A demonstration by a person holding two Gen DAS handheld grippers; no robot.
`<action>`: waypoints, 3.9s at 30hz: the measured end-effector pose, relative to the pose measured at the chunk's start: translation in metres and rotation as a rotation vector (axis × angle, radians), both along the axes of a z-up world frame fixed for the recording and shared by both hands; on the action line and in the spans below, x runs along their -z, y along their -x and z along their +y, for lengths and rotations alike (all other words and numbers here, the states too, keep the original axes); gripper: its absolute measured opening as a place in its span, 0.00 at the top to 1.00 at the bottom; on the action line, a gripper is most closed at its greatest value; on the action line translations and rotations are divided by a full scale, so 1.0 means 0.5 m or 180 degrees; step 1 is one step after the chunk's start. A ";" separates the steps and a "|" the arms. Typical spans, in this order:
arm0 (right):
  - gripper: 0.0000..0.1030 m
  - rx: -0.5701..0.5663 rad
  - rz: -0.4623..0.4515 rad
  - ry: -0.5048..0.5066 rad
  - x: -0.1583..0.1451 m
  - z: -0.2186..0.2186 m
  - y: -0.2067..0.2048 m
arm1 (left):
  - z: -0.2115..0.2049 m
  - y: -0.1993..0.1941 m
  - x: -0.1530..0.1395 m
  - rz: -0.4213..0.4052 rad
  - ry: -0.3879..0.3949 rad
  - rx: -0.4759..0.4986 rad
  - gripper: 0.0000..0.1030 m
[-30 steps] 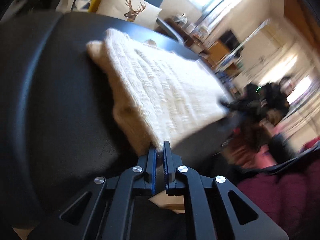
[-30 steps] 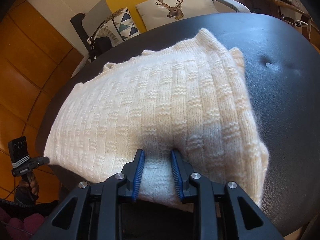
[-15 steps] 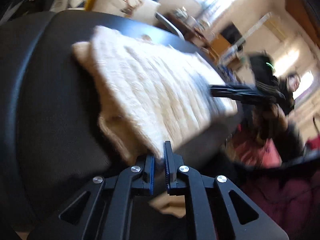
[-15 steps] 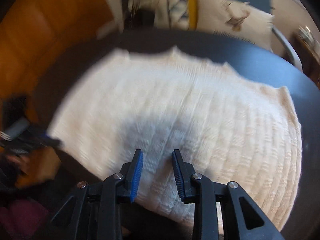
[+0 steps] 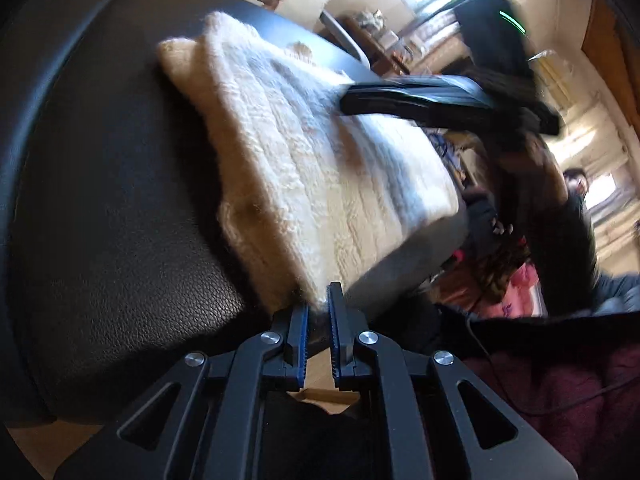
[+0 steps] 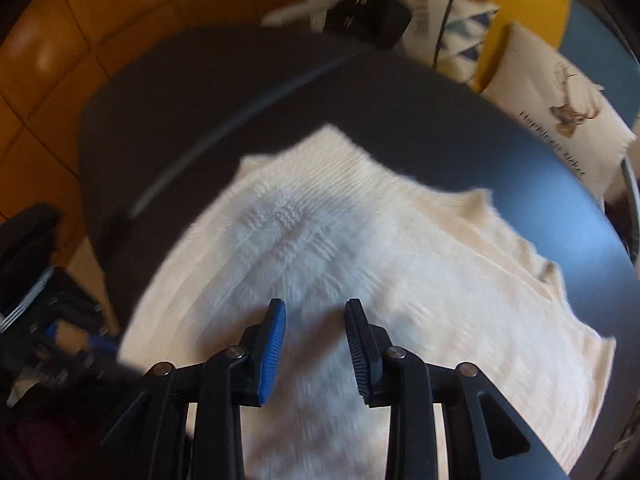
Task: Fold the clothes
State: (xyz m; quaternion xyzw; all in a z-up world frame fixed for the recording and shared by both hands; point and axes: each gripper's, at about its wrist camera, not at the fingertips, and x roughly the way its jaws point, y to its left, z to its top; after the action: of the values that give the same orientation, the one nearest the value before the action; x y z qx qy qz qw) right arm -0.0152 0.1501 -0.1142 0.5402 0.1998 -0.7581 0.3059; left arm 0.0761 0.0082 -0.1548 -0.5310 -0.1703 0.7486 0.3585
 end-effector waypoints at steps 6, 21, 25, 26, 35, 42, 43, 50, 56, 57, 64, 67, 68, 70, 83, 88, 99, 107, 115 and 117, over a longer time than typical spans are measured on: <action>0.67 0.0024 -0.0185 0.0199 -0.007 0.007 0.019 | -0.080 0.008 -0.007 -0.0121 -0.0324 -0.0352 0.89; 0.71 -0.0075 0.0055 0.0174 0.043 0.223 -0.204 | -0.071 0.064 0.025 -0.0301 -0.0284 -0.0679 0.90; 0.96 0.0030 -0.0136 0.0614 0.003 0.260 -0.215 | -0.055 0.065 -0.027 0.0044 -0.0015 -0.0637 0.91; 0.96 0.0014 -0.0169 0.0557 0.008 0.266 -0.227 | -0.050 0.059 -0.039 0.0160 0.0106 -0.0581 0.91; 0.72 0.0159 -0.0283 0.0685 -0.011 0.333 -0.249 | -0.124 0.030 0.000 -0.0148 -0.0248 -0.0841 0.91; 0.71 0.0306 -0.0408 0.0533 -0.004 0.374 -0.186 | -0.158 -0.004 -0.095 0.0335 -0.0306 -0.1132 0.90; 0.71 0.0270 -0.0421 0.0452 0.004 0.370 -0.190 | -0.137 -0.002 -0.115 0.0450 -0.0291 -0.1042 0.88; 0.67 -0.0165 -0.0089 -0.0047 0.036 0.326 -0.225 | 0.112 0.013 -0.117 0.0884 0.0726 0.0349 0.85; 0.82 -0.0183 -0.0064 -0.0095 0.029 0.312 -0.228 | 0.139 -0.002 -0.033 0.0773 0.1169 0.0934 0.84; 0.92 -0.0123 -0.0154 0.0071 0.013 0.321 -0.223 | 0.138 -0.006 -0.034 0.0760 0.1168 0.1024 0.85; 0.95 -0.0094 -0.0633 0.0107 0.045 0.356 -0.249 | 0.111 -0.034 -0.053 0.0652 0.1027 0.1206 0.85; 0.92 0.0014 -0.0605 0.0364 0.010 0.373 -0.241 | 0.083 -0.032 -0.100 0.0674 0.0623 0.1072 0.85; 0.88 0.0023 -0.0542 0.0500 -0.015 0.379 -0.233 | 0.078 -0.025 -0.115 0.0676 0.0464 0.0997 0.84; 0.71 0.0103 -0.0281 0.0533 -0.051 0.383 -0.210 | 0.065 -0.004 -0.132 0.0691 0.0233 0.0797 0.84; 0.69 0.0507 -0.0456 0.0268 0.040 0.385 -0.143 | 0.106 0.023 -0.026 0.0311 0.0449 0.0713 0.84; 0.69 0.0618 -0.0266 0.0599 -0.042 0.383 -0.068 | 0.093 0.082 -0.117 0.0504 0.0047 0.0371 0.83; 0.71 0.1325 -0.0074 0.0524 0.053 0.457 -0.044 | -0.056 0.084 0.000 0.0025 -0.0099 -0.0848 0.97; 0.67 0.0862 -0.0126 0.0987 -0.055 0.382 0.020 | 0.019 0.133 -0.094 0.0441 0.0084 -0.0642 0.88; 0.57 0.0451 -0.0231 0.0466 0.025 0.278 0.071 | 0.102 0.252 -0.010 0.0052 0.0760 -0.0167 0.64; 0.54 0.0395 -0.0157 0.0423 0.039 0.273 0.065 | 0.113 0.257 -0.008 0.0045 0.0837 -0.0091 0.60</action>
State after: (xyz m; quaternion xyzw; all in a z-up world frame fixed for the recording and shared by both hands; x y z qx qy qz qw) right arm -0.0476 0.2867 -0.1337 0.5486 0.1077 -0.7736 0.2984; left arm -0.0526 0.0649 -0.1509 -0.5657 -0.0757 0.7732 0.2763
